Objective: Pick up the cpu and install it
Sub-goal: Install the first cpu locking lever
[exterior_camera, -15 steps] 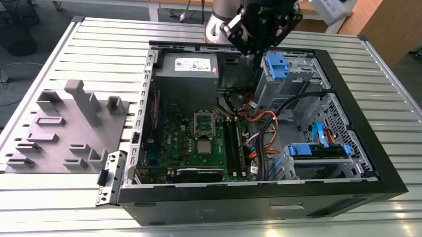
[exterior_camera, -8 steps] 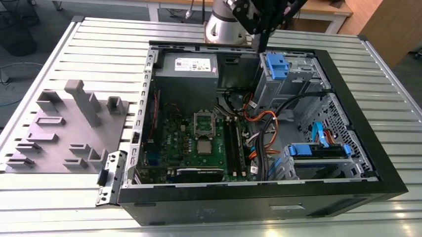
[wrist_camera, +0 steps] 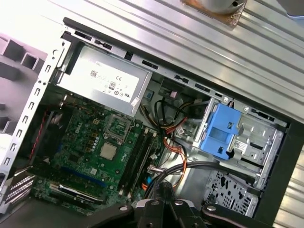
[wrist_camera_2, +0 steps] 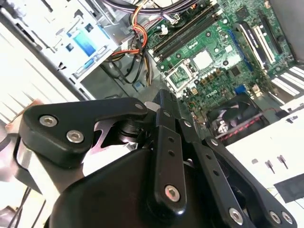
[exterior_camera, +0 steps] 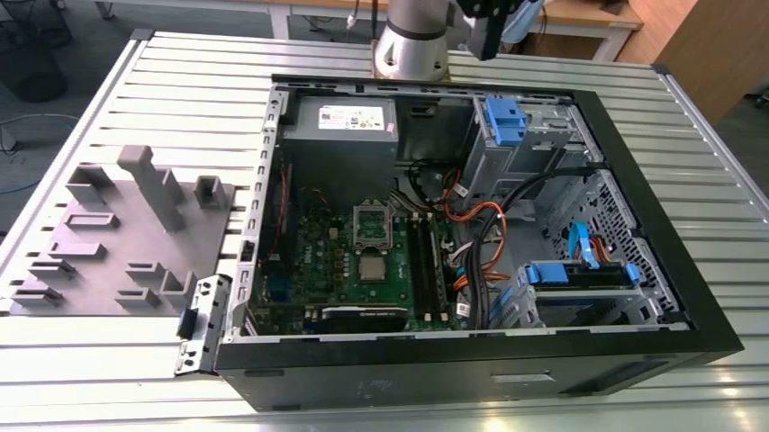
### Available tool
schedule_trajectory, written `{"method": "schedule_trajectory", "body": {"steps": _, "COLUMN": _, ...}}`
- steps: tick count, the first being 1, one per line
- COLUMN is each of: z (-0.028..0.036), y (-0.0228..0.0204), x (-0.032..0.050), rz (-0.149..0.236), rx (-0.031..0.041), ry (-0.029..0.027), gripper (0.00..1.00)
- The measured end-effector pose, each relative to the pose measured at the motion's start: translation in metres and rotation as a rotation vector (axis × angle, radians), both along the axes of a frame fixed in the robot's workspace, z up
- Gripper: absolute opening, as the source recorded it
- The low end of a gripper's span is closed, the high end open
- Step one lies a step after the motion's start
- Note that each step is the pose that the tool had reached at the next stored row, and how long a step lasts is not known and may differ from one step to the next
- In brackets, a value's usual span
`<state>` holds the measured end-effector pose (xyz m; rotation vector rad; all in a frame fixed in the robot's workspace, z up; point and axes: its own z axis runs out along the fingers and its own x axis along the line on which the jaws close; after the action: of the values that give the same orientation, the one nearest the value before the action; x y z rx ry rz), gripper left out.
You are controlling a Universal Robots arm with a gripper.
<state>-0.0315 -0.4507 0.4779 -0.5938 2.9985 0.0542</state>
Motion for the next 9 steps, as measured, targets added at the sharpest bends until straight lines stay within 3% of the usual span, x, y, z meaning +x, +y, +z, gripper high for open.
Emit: {"method": "schedule_trajectory", "body": {"steps": 9, "z": 0.0408, "y": 0.0000, "x": 0.0000, "rz": -0.002, "rx": -0.0002, "ry": 0.0006, "gripper": 0.11}}
